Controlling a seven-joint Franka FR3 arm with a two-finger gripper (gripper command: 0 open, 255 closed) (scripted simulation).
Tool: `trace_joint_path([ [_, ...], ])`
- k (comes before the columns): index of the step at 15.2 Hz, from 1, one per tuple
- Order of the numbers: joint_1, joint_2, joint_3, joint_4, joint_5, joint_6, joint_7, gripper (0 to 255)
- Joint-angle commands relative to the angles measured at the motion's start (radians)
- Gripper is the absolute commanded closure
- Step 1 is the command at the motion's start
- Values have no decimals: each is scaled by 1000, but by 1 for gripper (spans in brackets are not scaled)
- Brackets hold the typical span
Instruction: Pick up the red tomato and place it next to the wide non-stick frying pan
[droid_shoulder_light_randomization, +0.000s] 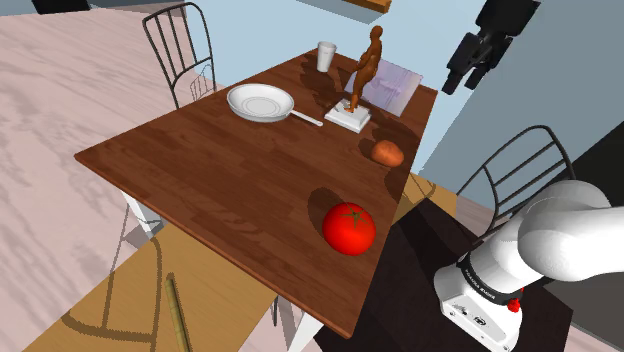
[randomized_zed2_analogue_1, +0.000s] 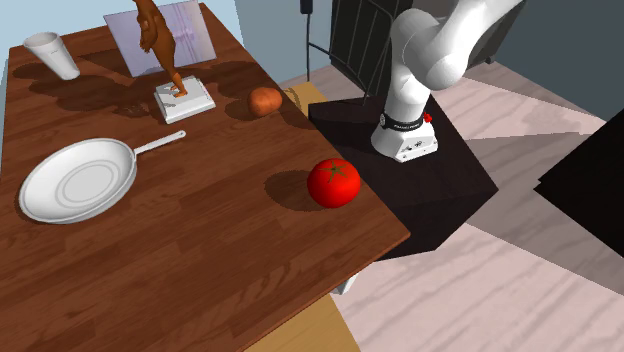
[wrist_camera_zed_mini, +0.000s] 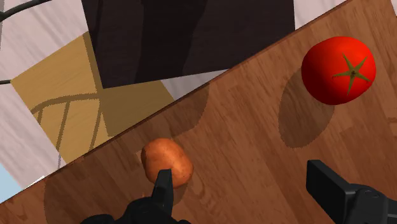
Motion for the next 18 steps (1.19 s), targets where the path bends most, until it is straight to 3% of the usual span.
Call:
trace_joint_path([
  [1,0,0,0,0,0,0,0,0],
  [10,-15,-69,199,-208,190,109,376,0],
  [18,-11,-5,409,-294,388,266,704,0],
])
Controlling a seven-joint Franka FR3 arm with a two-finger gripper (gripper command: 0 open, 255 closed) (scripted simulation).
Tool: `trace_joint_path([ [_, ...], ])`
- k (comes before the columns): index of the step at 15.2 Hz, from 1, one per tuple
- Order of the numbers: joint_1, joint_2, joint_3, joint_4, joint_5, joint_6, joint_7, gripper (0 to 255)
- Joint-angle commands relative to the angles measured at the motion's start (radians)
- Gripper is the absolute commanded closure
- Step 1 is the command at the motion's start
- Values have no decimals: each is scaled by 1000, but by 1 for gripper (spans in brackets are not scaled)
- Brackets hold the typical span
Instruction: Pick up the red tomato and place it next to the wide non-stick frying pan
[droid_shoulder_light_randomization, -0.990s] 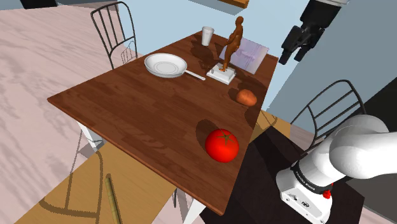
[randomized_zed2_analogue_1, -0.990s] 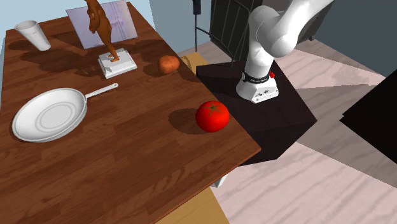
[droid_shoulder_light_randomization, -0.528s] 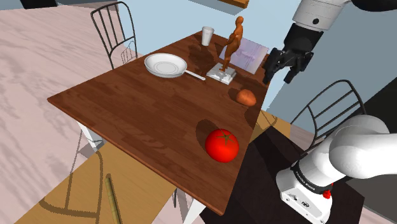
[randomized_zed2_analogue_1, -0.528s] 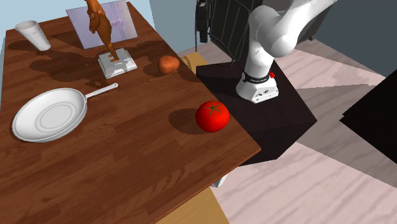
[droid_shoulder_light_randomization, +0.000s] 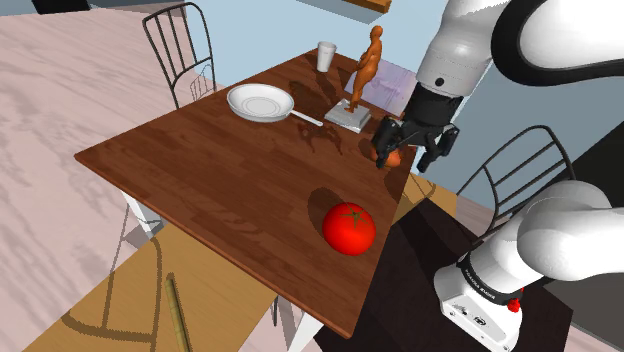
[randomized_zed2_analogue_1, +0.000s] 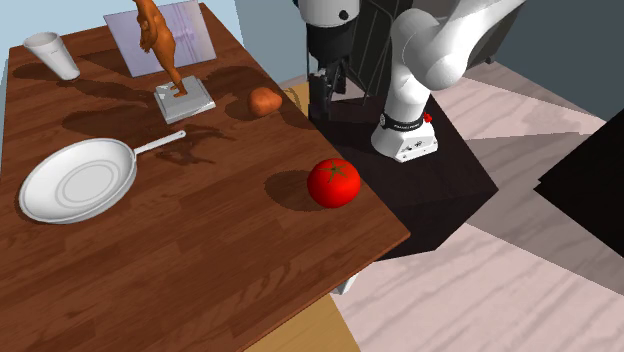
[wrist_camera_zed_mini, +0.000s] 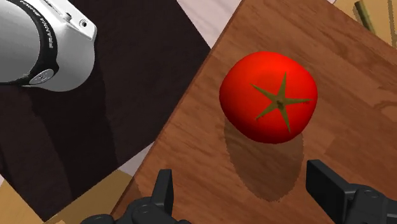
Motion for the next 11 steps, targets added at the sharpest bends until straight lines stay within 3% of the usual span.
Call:
trace_joint_path([
  [1,0,36,62,-7,54,52,91,0],
  [6,-16,146,195,-2,151,177,271,0],
  [11,-8,170,227,-49,176,251,267,0],
])
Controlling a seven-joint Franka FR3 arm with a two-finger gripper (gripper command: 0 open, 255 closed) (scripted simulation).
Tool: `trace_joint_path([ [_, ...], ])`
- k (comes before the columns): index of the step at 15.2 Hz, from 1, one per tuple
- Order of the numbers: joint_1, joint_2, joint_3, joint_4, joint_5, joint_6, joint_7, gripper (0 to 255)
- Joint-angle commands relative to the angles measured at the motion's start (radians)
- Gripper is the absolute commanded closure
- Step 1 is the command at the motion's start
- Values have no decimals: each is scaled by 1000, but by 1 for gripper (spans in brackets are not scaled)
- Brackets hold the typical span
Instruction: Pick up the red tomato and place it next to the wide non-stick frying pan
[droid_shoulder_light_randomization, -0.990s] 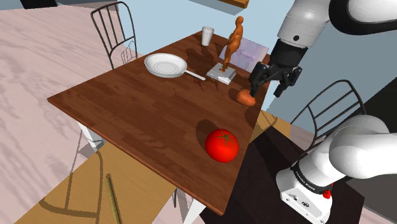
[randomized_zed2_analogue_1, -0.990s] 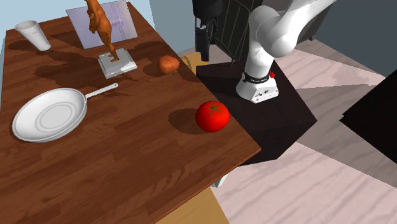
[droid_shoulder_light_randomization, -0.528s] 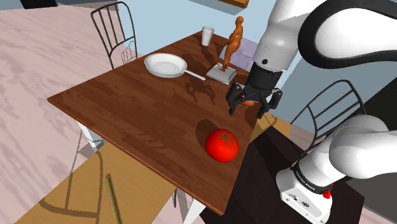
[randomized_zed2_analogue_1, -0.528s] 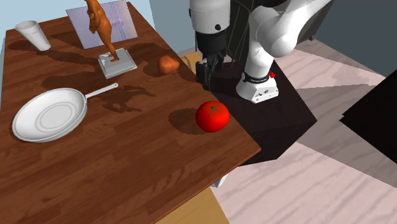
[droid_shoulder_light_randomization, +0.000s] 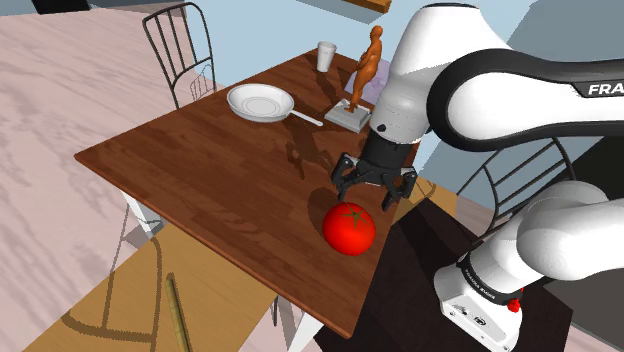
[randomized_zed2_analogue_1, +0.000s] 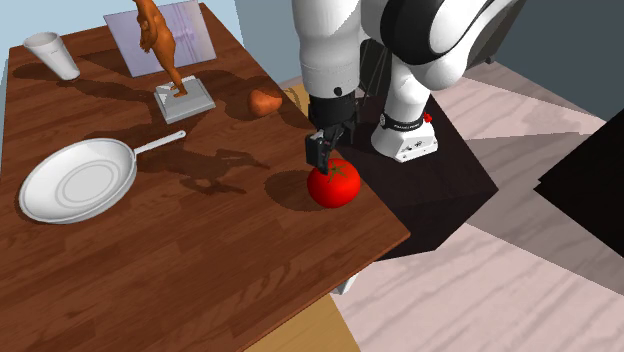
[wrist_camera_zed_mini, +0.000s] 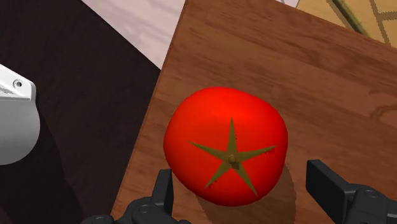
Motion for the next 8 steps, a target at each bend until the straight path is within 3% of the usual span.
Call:
trace_joint_path([
  [1,1,15,15,-17,11,34,-1,0],
  [8,3,26,26,-31,19,59,-2,0],
])
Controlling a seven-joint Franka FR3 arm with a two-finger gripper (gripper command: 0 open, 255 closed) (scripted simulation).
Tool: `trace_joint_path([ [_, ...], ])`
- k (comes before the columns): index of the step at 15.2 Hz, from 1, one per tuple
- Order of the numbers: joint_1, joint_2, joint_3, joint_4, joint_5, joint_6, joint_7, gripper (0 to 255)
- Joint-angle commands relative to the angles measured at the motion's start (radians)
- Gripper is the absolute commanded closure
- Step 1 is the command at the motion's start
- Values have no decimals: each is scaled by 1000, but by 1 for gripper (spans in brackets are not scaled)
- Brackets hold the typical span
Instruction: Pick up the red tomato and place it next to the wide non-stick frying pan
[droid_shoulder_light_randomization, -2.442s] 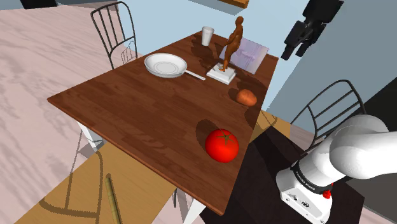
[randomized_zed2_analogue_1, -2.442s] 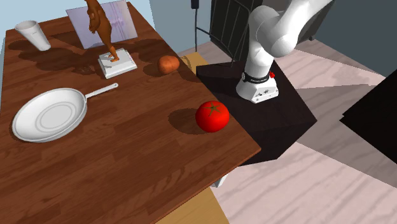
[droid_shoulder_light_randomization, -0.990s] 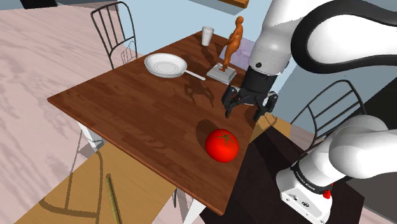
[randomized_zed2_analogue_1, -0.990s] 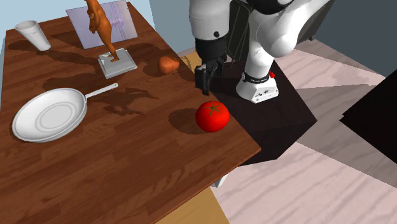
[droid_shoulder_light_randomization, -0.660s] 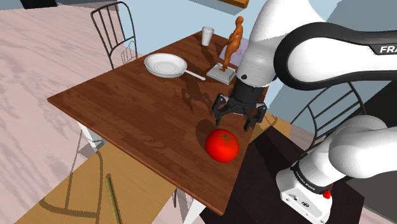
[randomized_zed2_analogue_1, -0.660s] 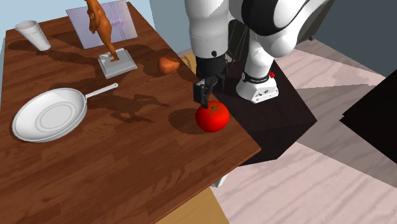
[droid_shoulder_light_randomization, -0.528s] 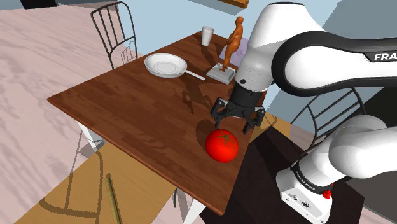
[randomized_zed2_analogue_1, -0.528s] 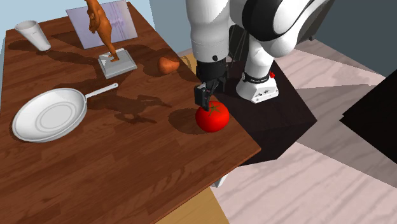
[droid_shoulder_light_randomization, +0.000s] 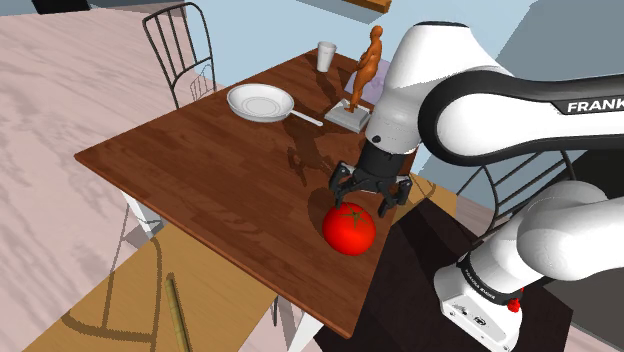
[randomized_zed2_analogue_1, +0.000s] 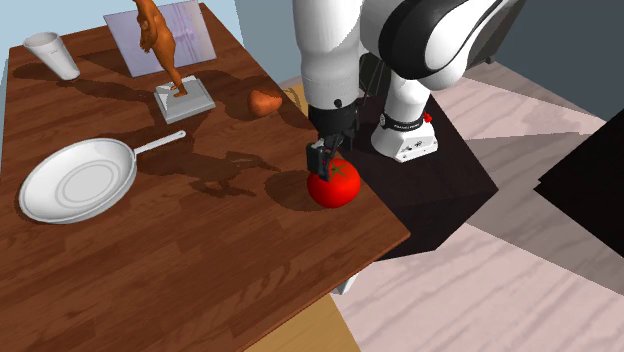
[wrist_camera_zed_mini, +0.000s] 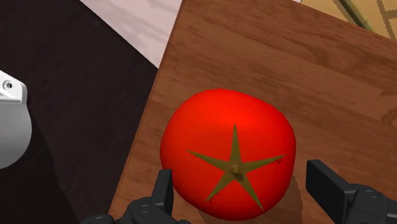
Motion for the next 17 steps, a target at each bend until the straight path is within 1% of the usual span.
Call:
trace_joint_path([
  [1,0,0,0,0,0,0,0,0],
  [2,0,0,0,0,0,0,0,0],
  [3,0,0,0,0,0,0,0,255],
  [12,0,0,0,0,0,0,0,255],
  [17,-1,-33,-29,45,-21,-77,11,255],
])
